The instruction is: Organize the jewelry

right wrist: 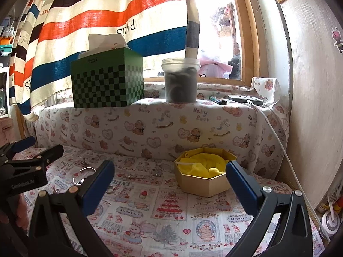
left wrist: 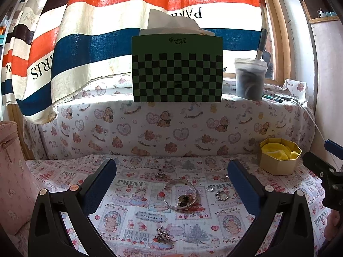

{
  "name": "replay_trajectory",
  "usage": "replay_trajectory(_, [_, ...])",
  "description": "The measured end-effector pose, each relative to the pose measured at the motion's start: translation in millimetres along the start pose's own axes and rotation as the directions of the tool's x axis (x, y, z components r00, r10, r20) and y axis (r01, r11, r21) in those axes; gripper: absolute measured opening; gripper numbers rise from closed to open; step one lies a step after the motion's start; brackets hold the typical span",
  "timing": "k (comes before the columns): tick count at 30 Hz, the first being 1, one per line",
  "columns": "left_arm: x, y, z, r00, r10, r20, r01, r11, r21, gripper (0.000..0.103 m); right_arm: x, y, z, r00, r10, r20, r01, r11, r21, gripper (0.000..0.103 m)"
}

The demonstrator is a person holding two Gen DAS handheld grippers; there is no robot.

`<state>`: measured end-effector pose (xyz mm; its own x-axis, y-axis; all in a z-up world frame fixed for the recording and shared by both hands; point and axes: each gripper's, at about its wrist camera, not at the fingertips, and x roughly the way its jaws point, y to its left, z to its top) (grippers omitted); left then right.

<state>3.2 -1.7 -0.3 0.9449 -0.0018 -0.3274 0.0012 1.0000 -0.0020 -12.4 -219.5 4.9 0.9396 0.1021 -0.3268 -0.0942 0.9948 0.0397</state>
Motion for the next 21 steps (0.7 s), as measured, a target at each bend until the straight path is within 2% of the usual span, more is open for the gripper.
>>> replay_trajectory(21, [0.6,1.5,-1.1,1.000,0.010,0.001,-0.010,1.000,-0.010,0.103,0.6,-0.4,-0.7,1.000,-0.006,0.001,0.006,1.000,0.007,0.103])
